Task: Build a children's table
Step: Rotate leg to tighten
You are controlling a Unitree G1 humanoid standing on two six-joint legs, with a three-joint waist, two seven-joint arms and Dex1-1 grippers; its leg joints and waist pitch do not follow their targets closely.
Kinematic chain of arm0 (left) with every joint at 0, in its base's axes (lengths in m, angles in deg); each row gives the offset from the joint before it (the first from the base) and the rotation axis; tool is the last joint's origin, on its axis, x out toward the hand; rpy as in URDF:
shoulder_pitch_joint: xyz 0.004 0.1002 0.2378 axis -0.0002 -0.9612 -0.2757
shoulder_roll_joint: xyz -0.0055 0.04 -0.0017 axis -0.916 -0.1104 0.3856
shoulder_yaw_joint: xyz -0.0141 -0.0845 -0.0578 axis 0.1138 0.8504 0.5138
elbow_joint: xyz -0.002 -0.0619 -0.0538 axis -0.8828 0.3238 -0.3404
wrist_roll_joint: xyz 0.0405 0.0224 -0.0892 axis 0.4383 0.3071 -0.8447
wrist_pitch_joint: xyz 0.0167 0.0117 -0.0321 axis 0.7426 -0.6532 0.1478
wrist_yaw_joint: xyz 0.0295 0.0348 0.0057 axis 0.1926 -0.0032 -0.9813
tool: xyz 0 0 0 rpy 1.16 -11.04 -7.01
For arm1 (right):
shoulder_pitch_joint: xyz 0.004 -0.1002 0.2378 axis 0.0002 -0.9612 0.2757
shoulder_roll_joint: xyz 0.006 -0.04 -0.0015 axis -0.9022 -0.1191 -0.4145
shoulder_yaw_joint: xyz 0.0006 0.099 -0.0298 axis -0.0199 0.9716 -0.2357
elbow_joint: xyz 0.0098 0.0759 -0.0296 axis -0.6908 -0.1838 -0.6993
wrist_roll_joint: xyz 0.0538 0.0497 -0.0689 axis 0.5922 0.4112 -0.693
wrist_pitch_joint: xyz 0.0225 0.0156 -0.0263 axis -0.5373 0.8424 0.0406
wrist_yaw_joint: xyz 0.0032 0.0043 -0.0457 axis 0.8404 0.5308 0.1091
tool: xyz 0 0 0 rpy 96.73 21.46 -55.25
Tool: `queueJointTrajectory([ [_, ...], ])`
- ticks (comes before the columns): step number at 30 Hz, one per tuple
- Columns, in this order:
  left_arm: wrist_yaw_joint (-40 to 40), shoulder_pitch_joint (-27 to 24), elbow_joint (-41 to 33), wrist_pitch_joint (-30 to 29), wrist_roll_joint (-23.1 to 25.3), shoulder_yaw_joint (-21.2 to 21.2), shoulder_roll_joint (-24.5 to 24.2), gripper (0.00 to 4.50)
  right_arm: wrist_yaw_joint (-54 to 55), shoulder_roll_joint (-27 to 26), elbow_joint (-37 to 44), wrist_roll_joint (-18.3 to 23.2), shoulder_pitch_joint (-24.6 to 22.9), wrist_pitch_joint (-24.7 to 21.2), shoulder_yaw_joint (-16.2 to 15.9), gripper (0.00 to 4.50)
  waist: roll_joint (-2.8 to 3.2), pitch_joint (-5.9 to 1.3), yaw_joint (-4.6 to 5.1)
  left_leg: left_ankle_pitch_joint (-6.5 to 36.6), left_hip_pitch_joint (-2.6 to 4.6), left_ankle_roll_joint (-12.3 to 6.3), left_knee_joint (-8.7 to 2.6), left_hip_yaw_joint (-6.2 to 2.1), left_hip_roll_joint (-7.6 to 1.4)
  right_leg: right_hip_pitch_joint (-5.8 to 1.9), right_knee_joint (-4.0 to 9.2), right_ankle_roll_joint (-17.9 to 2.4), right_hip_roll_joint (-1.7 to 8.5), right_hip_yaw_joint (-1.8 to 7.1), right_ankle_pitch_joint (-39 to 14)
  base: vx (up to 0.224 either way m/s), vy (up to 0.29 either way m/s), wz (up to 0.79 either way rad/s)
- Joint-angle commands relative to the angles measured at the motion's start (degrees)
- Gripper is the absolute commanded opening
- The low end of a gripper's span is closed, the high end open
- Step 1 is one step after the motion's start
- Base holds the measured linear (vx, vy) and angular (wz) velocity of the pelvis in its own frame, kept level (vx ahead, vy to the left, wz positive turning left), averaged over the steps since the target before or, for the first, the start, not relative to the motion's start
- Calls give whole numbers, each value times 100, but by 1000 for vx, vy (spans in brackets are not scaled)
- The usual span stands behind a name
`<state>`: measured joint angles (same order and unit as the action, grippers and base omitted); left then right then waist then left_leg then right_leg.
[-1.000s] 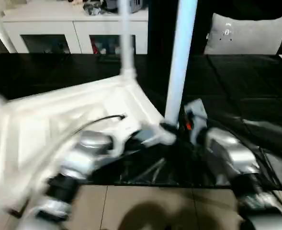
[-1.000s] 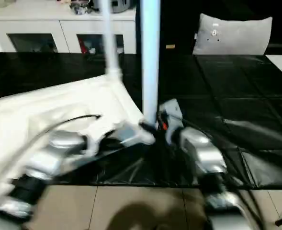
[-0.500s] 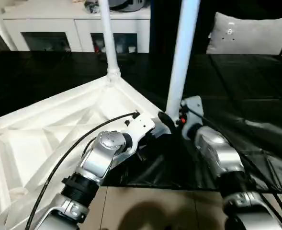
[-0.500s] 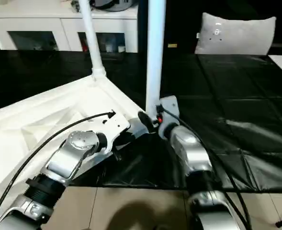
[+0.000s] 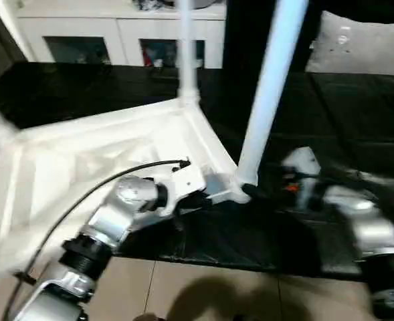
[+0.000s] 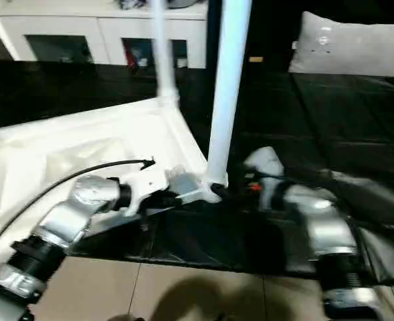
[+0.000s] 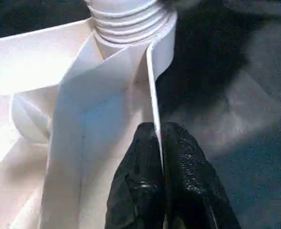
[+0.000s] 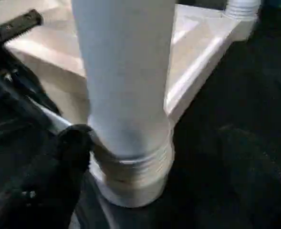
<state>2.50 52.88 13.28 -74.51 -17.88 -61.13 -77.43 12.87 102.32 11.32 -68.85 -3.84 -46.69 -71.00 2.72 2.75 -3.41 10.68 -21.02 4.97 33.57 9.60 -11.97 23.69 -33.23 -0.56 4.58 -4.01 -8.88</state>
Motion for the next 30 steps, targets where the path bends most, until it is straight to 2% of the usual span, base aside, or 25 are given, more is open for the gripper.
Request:
queueJointTrajectory([
  [1,871,37,65,492,41,-375,-334,0,-467,257,203,-115,7,188,-256,444,-30,-408,-18,883,6,-653,-331,35,-69,-381,279,-1437,256,173,-803,0,0,0],
  [3,1191,30,60,607,-19,-441,-457,0,-681,355,229,-147,18,254,-375,444,-25,-389,-9,1057,17,-599,-348,45,-81,-366,301,-1391,262,175,-1075,0,0,0],
  [4,1406,31,62,686,-76,-475,-528,0,-864,417,248,-150,22,308,-458,444,-48,-382,-17,1139,22,-554,-353,42,-84,-365,318,-1351,272,178,-1280,0,0,0],
  [6,1513,33,63,718,-112,-485,-558,0,-962,445,257,-154,24,342,-499,444,-44,-377,-20,1191,29,-504,-360,45,-89,-357,323,-1311,273,185,-1442,0,0,0],
  [7,1752,62,61,816,-167,-530,-616,0,-1266,500,283,-138,26,423,-614,444,-65,-373,-21,1216,36,-486,-364,47,-95,-348,337,-1308,275,189,-1505,0,0,0],
  [9,1876,81,63,883,-182,-566,-649,0,-1417,517,288,-138,28,448,-686,428,-49,-381,-43,1195,44,-474,-363,43,-103,-344,320,-1329,276,195,-1465,0,0,0],
  [12,2026,138,142,1070,-209,-635,-696,0,-1621,531,284,-114,39,442,-792,417,-59,-383,-66,1160,37,-503,-353,48,-96,-347,306,-1349,271,195,-1397,0,0,0],
  [15,2232,215,241,1259,-263,-681,-699,0,-1720,470,177,-137,104,523,-979,400,-52,-384,-107,1171,45,-469,-354,50,-99,-341,310,-1318,277,200,-1477,0,0,0],
  [17,2250,224,248,1274,-266,-685,-688,0,-1713,440,141,-144,129,535,-996,385,-46,-390,-138,1185,59,-423,-354,48,-101,-336,313,-1304,280,203,-1505,0,0,0],
  [20,2332,231,267,1318,-274,-681,-646,0,-1749,353,73,-143,185,568,-1040,353,-30,-399,-153,1151,54,-393,-356,41,-104,-346,291,-1326,275,200,-1378,0,0,0],
  [24,2378,243,314,1381,-288,-690,-631,0,-1818,281,53,-116,205,561,-1055,324,-37,-407,-150,1117,47,-418,-348,41,-99,-356,269,-1378,271,197,-1193,0,0,0],
  [30,2417,269,425,1450,-301,-697,-641,0,-1902,224,62,-18,176,534,-1124,276,-43,-396,-156,1178,44,-391,-353,40,-96,-356,292,-1309,281,196,-1431,0,0,0],
])
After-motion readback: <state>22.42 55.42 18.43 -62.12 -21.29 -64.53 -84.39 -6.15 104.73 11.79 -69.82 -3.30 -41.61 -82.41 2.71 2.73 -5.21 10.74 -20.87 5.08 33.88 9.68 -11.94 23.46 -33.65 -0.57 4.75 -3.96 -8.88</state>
